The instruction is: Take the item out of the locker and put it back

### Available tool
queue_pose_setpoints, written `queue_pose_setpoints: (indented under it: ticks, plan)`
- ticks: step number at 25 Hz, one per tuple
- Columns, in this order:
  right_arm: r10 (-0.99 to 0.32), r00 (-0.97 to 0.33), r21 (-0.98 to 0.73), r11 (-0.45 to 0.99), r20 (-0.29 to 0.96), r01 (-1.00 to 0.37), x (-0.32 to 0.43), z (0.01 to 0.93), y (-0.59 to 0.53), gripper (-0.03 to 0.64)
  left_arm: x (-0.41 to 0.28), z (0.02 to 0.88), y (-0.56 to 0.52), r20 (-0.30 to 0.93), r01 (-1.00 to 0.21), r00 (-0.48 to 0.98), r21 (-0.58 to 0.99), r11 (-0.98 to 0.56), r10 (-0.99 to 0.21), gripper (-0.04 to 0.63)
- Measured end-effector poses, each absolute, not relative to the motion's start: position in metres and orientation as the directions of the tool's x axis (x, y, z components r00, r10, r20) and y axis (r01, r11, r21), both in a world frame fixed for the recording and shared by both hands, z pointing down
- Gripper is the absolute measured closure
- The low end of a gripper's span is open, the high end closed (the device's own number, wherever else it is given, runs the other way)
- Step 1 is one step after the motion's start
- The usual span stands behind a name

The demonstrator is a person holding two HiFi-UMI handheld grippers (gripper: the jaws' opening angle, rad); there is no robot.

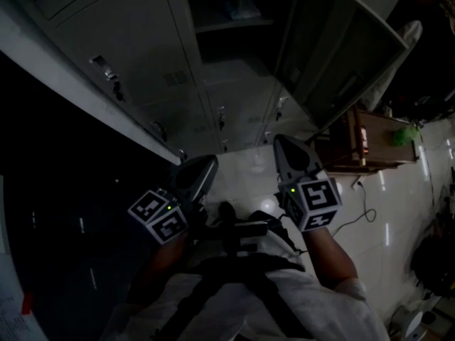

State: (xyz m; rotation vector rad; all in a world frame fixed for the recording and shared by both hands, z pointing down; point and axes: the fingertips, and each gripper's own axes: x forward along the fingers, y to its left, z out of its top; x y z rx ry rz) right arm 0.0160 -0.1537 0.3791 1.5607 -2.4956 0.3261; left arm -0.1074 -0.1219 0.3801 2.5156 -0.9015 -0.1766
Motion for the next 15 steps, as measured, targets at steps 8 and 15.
queue_pose_setpoints:
  ticks: [8,15]
  plan:
    - [-0.829,-0.496,-0.09,0.491,0.258,-0.867,0.038,0.386,-0.087,0.623,-0.087,0.391,-0.048,0.047,-0.614,0.737,0.463,-0.639,-0.674,0.6]
    - [-0.805,-0.532,-0.102,0.525,0.264,-0.845,0.088,0.406,-0.003,0.622,-0.037,0.404,0.039,0.05,-0.659,0.689,0.459,-0.596,-0.723,0.599]
